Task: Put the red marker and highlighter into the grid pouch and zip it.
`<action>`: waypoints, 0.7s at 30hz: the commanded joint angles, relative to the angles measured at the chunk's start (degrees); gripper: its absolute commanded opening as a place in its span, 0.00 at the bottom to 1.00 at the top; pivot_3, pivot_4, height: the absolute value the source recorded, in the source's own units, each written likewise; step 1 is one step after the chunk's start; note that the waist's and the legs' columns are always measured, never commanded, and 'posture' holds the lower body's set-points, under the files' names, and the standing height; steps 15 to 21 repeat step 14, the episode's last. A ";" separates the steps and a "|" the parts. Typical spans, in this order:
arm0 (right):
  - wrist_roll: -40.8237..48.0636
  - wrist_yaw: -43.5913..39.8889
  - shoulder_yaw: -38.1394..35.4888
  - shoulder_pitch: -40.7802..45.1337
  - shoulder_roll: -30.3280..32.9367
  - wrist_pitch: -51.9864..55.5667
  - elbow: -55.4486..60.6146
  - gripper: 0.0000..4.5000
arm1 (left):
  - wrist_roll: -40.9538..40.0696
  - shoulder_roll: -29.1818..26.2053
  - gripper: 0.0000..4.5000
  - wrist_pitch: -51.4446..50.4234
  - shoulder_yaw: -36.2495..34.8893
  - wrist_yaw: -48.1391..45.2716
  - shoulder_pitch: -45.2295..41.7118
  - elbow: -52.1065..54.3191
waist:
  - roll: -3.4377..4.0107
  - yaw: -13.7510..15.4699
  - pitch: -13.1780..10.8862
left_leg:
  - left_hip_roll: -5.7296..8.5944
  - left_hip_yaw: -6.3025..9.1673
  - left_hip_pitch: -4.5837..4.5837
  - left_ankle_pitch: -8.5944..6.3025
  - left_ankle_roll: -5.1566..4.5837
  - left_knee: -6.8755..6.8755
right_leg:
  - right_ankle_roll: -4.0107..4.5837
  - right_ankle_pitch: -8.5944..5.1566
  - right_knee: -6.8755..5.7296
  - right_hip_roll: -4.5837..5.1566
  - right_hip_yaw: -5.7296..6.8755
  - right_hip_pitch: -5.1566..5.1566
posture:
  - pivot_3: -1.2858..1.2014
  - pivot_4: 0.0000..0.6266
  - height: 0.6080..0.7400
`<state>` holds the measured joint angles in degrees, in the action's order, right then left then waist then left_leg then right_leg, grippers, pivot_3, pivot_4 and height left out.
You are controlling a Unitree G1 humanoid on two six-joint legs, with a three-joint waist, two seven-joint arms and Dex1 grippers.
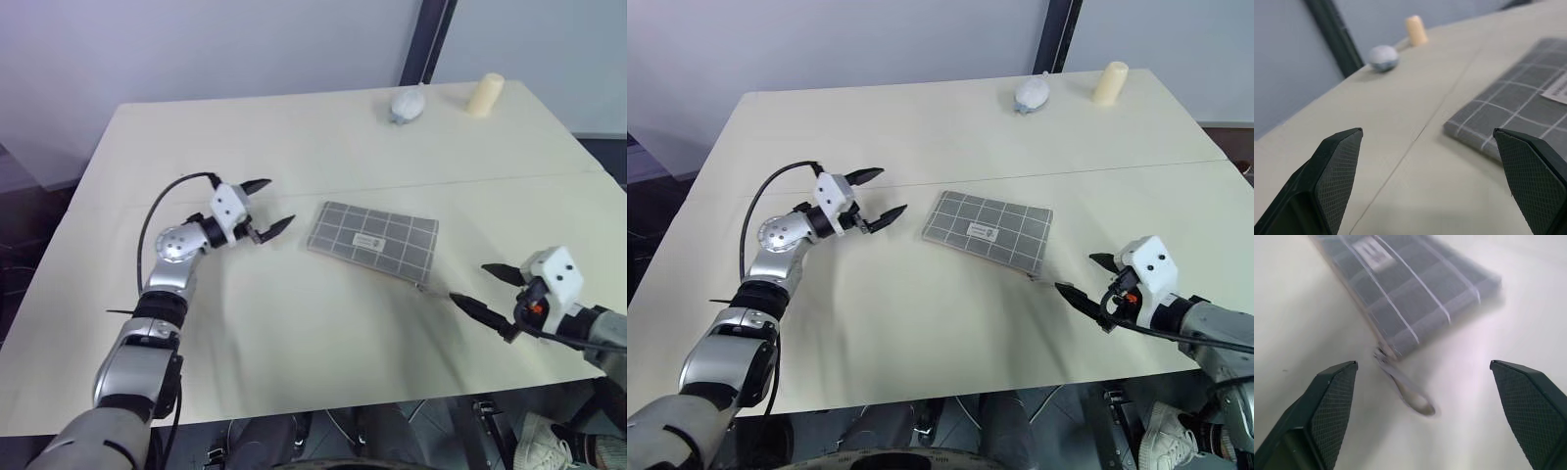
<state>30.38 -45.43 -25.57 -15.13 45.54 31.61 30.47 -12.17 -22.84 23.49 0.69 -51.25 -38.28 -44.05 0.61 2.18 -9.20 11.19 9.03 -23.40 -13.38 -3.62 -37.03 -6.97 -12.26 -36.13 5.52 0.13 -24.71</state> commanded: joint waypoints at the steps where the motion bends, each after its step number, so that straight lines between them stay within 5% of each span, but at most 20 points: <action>1: 1.80 -0.39 2.79 -1.20 -2.38 -2.19 7.05 0.99 | -2.75 -0.82 1.00 -5.84 -3.19 0.51 1.77 2.23 | -0.01 0.10 0.00 | 0.00 0.01 0.00 0.00 0.01 0.00 | 0.00 0.00 0.00 0.00 0.00 0.00 | 0.52 0.24 0.99; 9: -3.46 1.98 14.22 -2.33 -6.63 -4.77 6.45 0.99 | -3.28 -0.17 1.00 -8.51 -6.28 2.46 1.81 2.22 | -0.18 0.31 -0.07 | 0.05 -0.02 0.00 0.00 0.01 -0.13 | 0.01 0.00 0.08 0.03 -0.01 -0.07 | 0.52 0.24 0.99; 21: -4.34 1.34 14.71 -3.64 -6.28 -5.47 4.21 0.99 | -2.84 -0.50 1.00 -6.98 -6.07 1.54 2.83 2.36 | -0.19 0.26 -0.08 | 0.05 -0.01 0.00 0.00 0.02 -0.02 | 0.01 0.00 0.06 0.03 -0.01 -0.01 | 0.52 0.24 0.99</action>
